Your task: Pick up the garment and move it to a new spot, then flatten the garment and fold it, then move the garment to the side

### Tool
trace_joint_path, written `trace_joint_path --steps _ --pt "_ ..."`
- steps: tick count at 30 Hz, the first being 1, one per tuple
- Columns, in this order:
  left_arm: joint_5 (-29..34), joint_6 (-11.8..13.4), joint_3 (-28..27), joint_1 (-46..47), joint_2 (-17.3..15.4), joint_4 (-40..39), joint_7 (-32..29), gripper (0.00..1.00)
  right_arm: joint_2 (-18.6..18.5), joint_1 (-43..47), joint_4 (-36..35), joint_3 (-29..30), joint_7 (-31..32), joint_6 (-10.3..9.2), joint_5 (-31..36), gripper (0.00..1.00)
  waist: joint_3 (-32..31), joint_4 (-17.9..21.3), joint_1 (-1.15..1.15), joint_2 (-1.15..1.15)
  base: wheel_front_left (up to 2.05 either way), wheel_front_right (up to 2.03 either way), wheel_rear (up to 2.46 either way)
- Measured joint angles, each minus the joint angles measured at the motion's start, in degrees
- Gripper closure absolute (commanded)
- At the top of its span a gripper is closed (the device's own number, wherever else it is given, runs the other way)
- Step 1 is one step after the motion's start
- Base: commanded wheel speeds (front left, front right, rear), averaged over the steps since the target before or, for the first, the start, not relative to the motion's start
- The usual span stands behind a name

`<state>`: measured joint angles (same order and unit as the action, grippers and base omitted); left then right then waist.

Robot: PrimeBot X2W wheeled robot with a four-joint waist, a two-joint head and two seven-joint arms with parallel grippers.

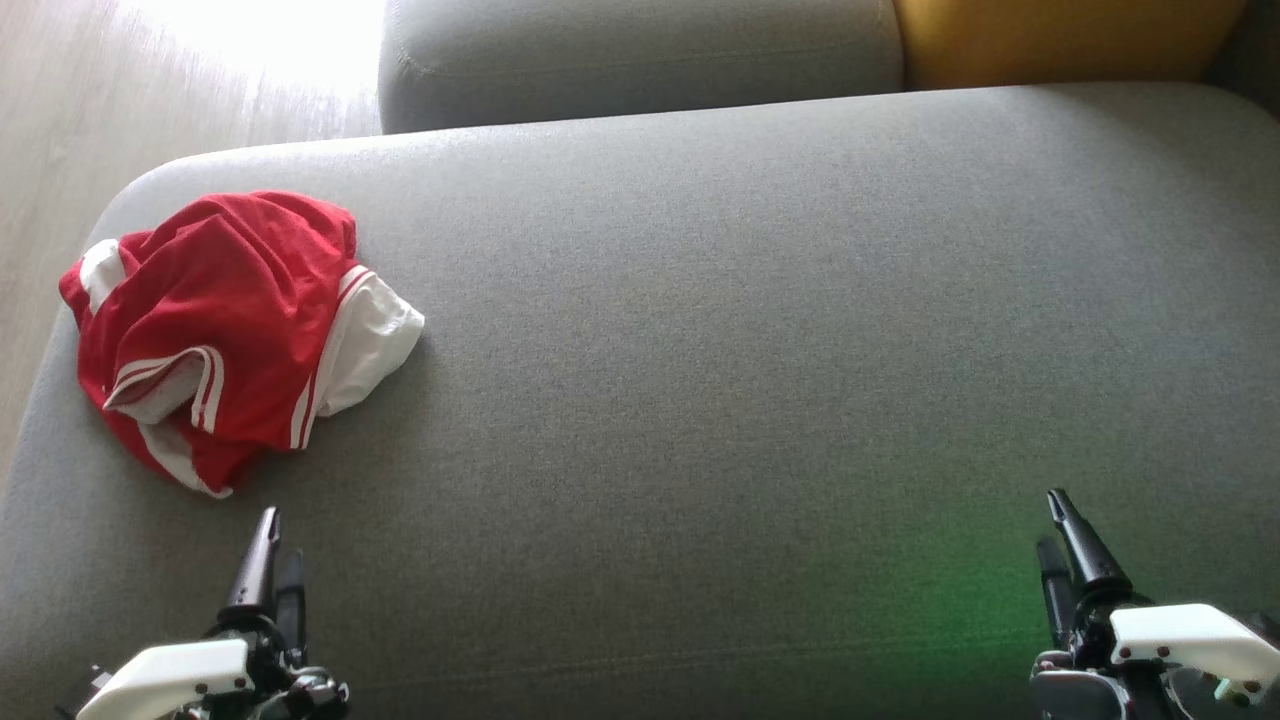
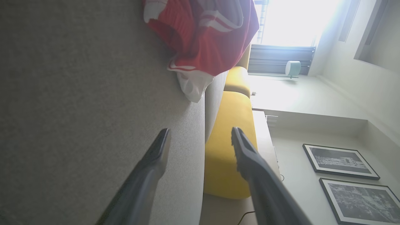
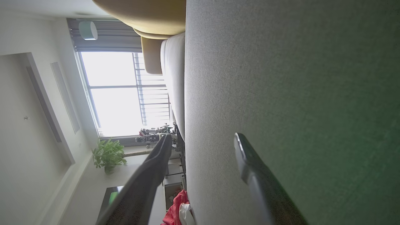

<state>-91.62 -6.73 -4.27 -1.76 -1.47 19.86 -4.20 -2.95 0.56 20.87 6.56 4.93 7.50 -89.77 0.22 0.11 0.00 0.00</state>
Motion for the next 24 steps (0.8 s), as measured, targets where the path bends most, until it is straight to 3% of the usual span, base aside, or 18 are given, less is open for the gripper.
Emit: trace_joint_path --steps 17,24 --pt "6.10 0.00 -1.83 0.00 -0.02 -2.79 2.68 0.00 0.01 -1.36 -3.11 0.60 -2.94 0.00 10.81 0.00 0.03 -0.22 0.00 0.00 0.00 0.00 0.00" --pt "10.47 0.01 -2.81 0.27 -0.03 -4.70 3.88 0.00 0.01 -2.77 -6.70 -0.64 -4.26 0.00 20.39 0.00 0.19 -0.28 0.00 0.00 0.00 0.00 0.00"
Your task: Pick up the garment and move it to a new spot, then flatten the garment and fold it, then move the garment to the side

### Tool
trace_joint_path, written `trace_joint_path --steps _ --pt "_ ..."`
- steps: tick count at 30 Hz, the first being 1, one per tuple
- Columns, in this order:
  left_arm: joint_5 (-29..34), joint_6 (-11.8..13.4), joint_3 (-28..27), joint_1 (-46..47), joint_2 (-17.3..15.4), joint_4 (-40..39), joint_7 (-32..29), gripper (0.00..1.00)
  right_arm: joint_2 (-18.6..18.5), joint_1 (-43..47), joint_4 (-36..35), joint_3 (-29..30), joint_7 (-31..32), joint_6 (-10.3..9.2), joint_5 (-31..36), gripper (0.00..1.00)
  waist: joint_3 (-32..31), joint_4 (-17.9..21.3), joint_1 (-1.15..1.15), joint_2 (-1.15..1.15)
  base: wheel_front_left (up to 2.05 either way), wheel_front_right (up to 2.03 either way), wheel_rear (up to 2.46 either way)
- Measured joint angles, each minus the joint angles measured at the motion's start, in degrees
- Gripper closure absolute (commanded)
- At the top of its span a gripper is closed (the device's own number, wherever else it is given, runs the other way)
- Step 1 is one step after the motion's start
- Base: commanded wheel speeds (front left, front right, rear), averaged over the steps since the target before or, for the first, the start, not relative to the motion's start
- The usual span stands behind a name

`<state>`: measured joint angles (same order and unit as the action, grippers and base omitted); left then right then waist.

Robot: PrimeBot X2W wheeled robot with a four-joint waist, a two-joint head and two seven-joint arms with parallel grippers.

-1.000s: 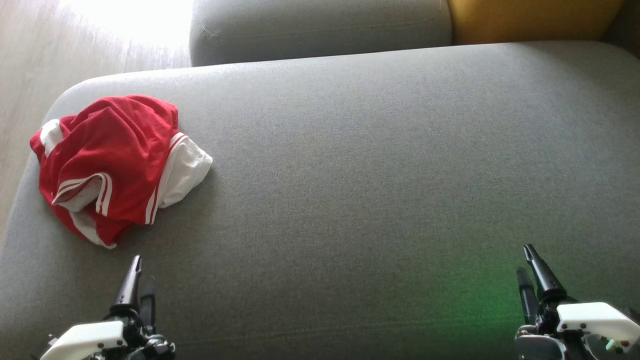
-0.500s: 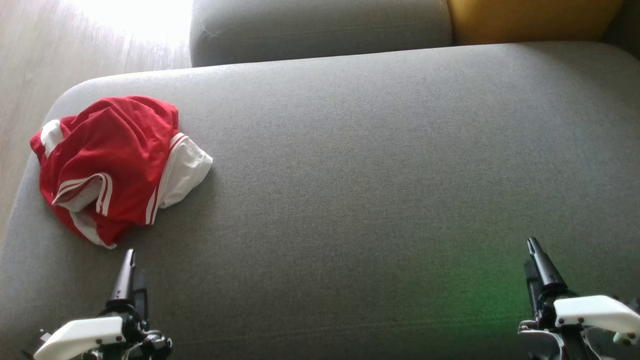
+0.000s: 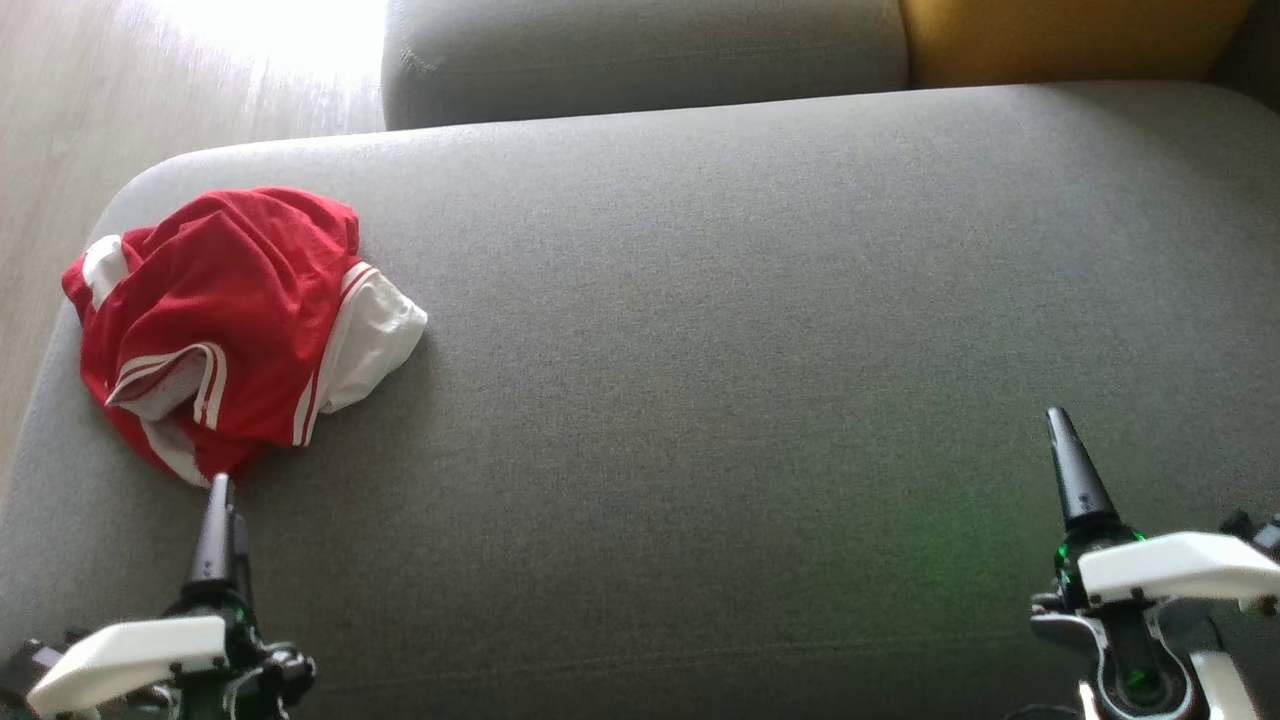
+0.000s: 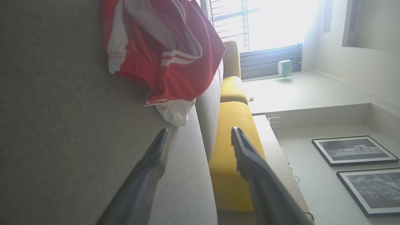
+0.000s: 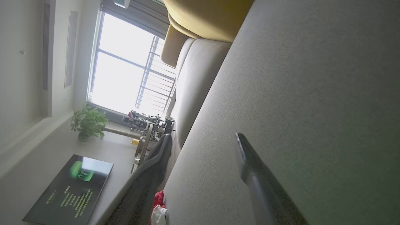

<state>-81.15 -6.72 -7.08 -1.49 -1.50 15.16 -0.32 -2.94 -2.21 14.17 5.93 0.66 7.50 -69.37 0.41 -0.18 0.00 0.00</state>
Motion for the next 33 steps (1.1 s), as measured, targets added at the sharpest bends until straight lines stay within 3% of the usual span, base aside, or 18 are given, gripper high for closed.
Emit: trace_joint_path --steps 8,17,33 --pt "6.76 0.70 -1.04 0.82 -0.01 -4.36 1.46 0.00 0.00 -1.06 -4.05 -2.61 -1.23 0.00 10.79 0.00 0.22 -0.14 0.00 0.00 0.00 0.00 0.00" --pt "15.97 3.92 -0.52 0.85 -0.02 -10.09 2.79 0.00 0.00 -3.24 -8.65 -4.90 -2.79 0.00 21.26 0.00 0.48 -0.24 0.00 0.00 0.00 0.00 0.00" --pt "38.83 9.33 7.15 0.81 -0.13 -16.10 5.25 0.00 -0.12 -3.32 -11.24 -10.01 -5.44 0.00 35.24 0.00 0.95 -0.47 0.00 0.00 0.00 0.00 0.00"
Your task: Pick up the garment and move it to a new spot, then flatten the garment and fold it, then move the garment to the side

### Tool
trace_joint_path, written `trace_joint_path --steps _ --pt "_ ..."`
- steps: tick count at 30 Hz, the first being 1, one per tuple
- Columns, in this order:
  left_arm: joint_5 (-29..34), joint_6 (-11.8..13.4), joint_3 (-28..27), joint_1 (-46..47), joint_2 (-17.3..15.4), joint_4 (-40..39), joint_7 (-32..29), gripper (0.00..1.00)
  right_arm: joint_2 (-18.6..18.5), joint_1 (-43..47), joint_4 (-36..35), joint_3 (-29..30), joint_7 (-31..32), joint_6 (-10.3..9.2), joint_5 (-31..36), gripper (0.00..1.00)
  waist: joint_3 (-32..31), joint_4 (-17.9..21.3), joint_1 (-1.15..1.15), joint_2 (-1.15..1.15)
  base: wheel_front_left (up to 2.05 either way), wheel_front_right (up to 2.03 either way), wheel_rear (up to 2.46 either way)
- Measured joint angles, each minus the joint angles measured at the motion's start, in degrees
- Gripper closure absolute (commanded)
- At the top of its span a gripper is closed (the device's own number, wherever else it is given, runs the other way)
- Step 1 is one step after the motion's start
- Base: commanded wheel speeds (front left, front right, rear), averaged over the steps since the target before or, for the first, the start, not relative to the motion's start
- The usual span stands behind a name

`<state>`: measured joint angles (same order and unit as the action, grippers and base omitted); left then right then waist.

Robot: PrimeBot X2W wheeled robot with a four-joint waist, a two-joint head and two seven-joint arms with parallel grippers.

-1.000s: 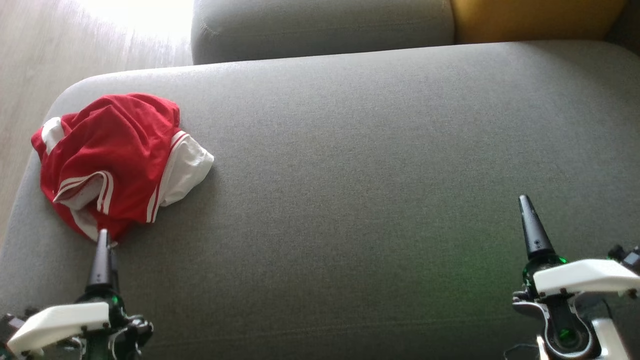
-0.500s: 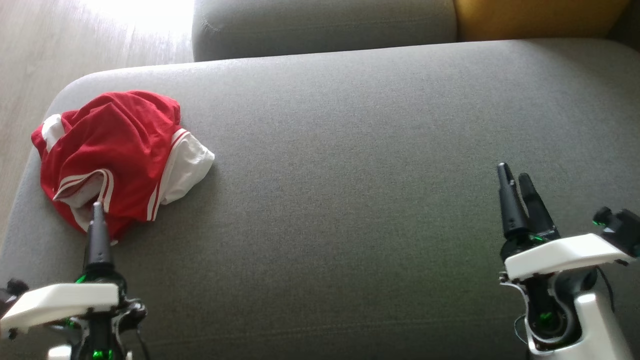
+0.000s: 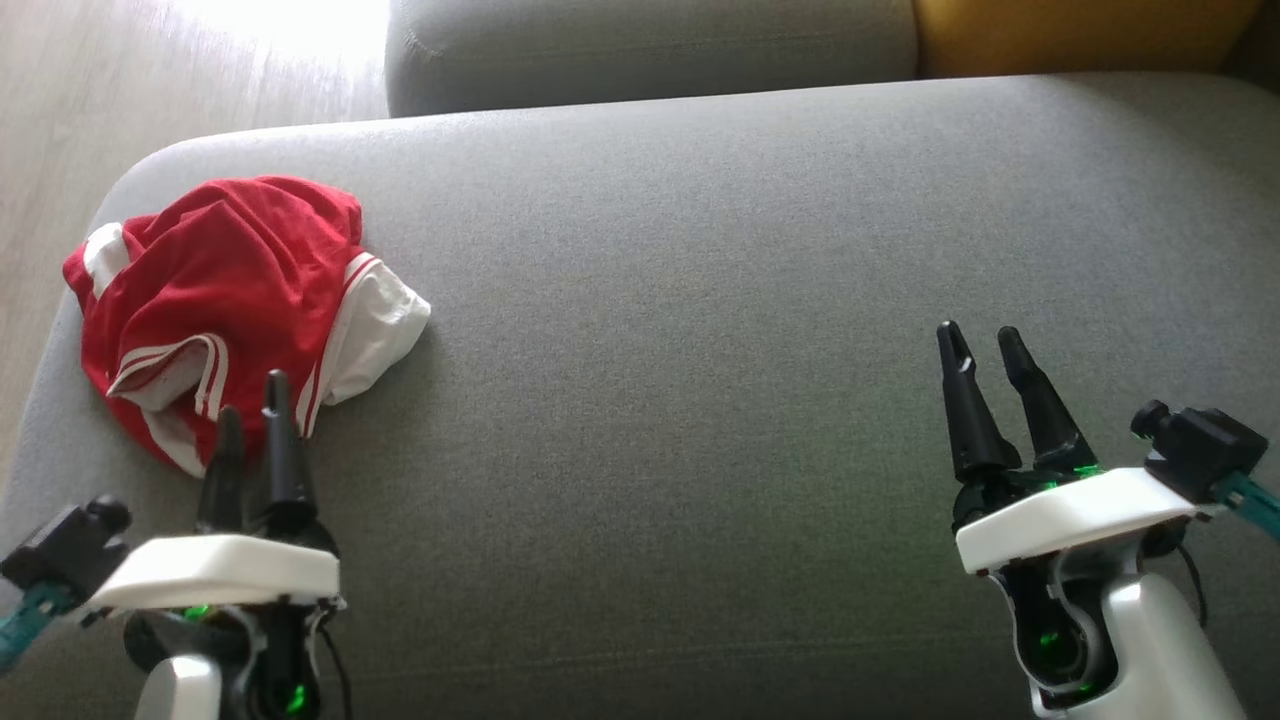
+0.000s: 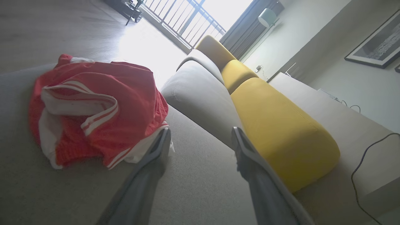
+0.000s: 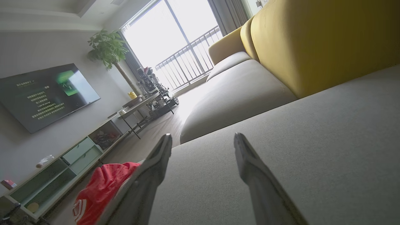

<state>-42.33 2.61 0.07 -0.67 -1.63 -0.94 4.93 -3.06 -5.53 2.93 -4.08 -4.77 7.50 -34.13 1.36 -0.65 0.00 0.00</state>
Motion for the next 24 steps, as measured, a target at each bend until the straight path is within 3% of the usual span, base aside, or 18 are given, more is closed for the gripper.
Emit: trace_joint_path --steps 11,24 --pt "12.13 6.61 8.15 -0.01 -4.08 -1.07 1.82 0.00 0.01 -0.19 -0.26 -0.23 -1.89 0.00 10.23 0.00 0.16 0.02 0.00 0.00 0.00 0.00 0.00" --pt "20.92 15.33 18.41 0.36 -9.99 1.16 3.86 0.00 0.03 -0.18 0.12 1.32 -3.88 0.00 18.98 0.00 0.49 0.52 0.00 0.00 0.00 0.00 0.00"
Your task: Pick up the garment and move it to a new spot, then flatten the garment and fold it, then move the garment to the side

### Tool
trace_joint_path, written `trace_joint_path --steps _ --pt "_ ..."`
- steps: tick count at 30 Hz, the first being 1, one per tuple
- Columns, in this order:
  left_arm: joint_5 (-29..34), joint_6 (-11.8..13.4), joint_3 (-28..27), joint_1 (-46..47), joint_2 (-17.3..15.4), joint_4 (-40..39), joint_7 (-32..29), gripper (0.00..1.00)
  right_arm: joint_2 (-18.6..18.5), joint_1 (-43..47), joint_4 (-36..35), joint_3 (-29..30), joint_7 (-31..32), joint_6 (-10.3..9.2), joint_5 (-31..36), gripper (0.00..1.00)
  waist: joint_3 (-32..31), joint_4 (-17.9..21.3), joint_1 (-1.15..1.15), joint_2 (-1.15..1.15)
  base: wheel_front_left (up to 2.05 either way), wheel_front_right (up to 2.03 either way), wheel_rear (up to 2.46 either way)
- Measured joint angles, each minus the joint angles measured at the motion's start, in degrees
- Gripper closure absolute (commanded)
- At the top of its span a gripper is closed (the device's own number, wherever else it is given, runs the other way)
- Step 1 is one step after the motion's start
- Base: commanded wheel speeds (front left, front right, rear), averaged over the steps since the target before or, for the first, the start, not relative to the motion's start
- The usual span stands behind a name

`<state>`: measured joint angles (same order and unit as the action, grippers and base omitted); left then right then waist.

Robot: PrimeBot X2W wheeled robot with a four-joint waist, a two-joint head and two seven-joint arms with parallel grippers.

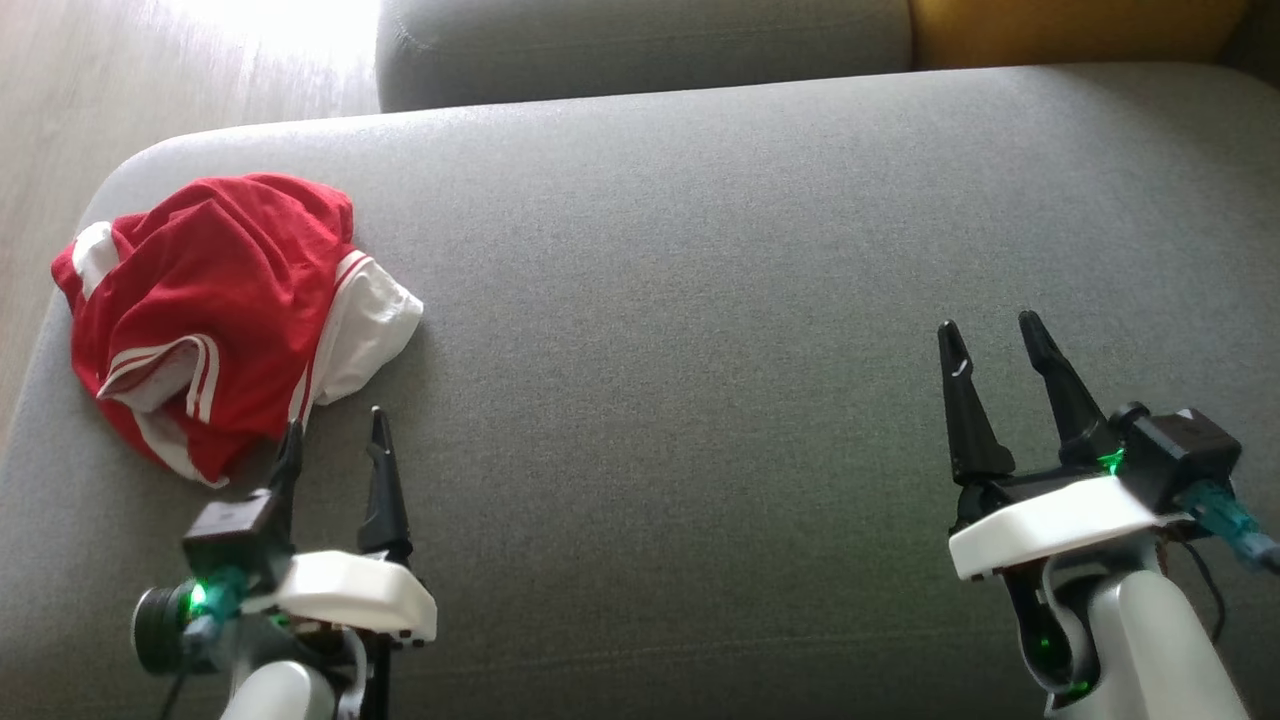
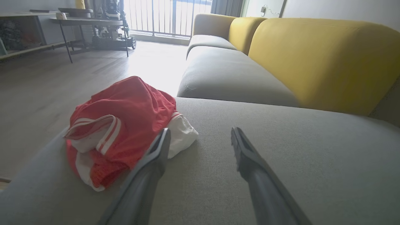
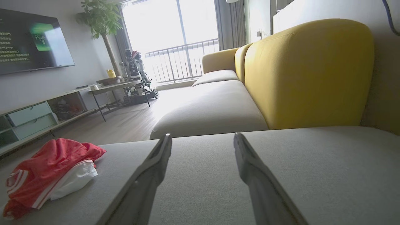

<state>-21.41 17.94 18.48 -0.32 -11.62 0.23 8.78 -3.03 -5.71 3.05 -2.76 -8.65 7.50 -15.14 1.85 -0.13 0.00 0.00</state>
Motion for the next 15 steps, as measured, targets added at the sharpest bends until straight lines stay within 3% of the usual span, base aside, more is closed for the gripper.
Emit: trace_joint_path --steps 15 --pt "6.80 7.93 7.61 1.85 -3.85 1.31 2.46 0.00 0.01 0.20 -0.35 -0.03 -2.57 0.00 9.90 0.00 -0.32 0.01 0.00 0.00 0.00 0.00 0.00"
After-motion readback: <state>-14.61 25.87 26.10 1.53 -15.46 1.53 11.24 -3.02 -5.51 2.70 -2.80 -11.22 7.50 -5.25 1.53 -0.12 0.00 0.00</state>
